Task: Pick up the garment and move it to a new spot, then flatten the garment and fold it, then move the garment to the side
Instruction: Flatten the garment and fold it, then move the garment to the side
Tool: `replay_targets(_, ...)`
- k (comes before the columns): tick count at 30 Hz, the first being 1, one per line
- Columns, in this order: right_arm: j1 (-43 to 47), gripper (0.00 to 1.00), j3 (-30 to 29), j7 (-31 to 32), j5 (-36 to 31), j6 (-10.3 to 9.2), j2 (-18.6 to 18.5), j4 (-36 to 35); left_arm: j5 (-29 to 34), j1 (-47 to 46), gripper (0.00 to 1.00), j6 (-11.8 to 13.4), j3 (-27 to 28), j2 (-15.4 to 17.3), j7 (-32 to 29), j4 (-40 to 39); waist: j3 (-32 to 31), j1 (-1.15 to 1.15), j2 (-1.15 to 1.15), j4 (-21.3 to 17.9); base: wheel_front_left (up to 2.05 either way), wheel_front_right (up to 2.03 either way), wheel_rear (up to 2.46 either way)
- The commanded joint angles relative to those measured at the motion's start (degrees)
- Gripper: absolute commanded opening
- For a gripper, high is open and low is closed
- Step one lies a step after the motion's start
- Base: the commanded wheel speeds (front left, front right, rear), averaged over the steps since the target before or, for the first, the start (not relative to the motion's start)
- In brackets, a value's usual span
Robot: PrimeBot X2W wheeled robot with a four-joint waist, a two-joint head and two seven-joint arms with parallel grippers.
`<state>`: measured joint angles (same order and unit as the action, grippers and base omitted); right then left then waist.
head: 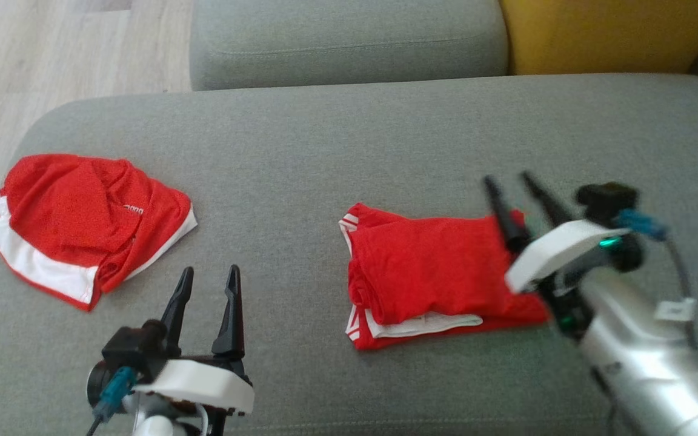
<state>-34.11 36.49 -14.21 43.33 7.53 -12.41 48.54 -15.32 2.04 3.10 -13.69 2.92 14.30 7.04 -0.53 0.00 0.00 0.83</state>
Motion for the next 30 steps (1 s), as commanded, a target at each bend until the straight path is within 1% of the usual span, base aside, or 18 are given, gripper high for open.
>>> replay_targets(1,0.24,1.00,-2.16,-0.75,-3.07,-0.04,-1.17,-3.74,-0.61,-2.61,1.00,0.39,2.18,-0.04,0.70,-2.39,0.22,0.00,0.00,-0.37,0.00,0.00,0.00)
replay_targets(4,4.48,1.00,-9.27,-0.76,-10.25,-0.04,-3.82,-9.41,-0.67,-2.72,1.00,0.52,2.44,-0.04,0.70,-2.83,0.46,0.00,0.00,-0.81,0.00,0.00,0.00)
replay_targets(6,8.14,1.00,-14.13,-0.77,-15.88,-0.04,-4.59,-13.69,-0.70,-2.68,1.00,0.59,2.67,-0.04,0.70,-3.02,0.61,0.00,0.00,-1.07,0.00,0.00,0.00)
replay_targets(7,8.14,1.00,-14.13,-0.77,-15.88,-0.04,-4.59,-13.69,-0.70,-2.68,1.00,0.59,2.67,-0.04,0.70,-3.02,0.61,0.00,0.00,-1.07,0.00,0.00,0.00)
replay_targets(8,10.06,1.00,-16.40,-0.77,-18.80,-0.04,-4.67,-15.84,-0.67,-2.61,1.00,0.61,2.78,-0.04,0.70,-3.07,0.70,0.00,0.00,-1.17,0.00,0.00,0.00)
replay_targets(12,18.06,1.00,-25.52,-0.78,-27.17,-0.04,-1.86,-23.17,-0.28,-2.28,1.00,0.69,3.12,-0.04,0.70,-2.97,0.97,0.00,0.00,-1.45,0.00,0.00,0.00)
replay_targets(16,23.67,1.00,-31.16,-0.78,-32.77,-0.04,1.89,-27.67,0.63,-1.64,1.00,0.67,3.29,-0.04,0.70,-2.92,1.15,0.00,0.00,-1.70,0.00,0.00,0.00)
replay_targets(18,25.45,1.00,-32.82,-0.78,-34.22,-0.04,3.62,-28.96,1.13,-1.34,1.00,0.75,3.35,-0.04,0.70,-3.05,1.25,0.00,0.00,-1.83,0.00,0.00,0.00)
replay_targets(21,26.98,1.00,-33.87,-0.78,-35.95,-0.04,4.93,-30.07,1.47,-0.95,1.00,0.98,3.44,-0.04,0.70,-3.36,1.37,0.00,0.00,-1.96,0.00,0.00,0.00)
replay_targets(30,27.55,1.00,-34.42,-0.78,-37.25,-0.04,6.09,-30.73,1.90,-0.89,1.00,1.07,3.30,-0.04,0.70,-3.71,1.79,0.00,0.00,-1.86,0.00,0.00,0.00)
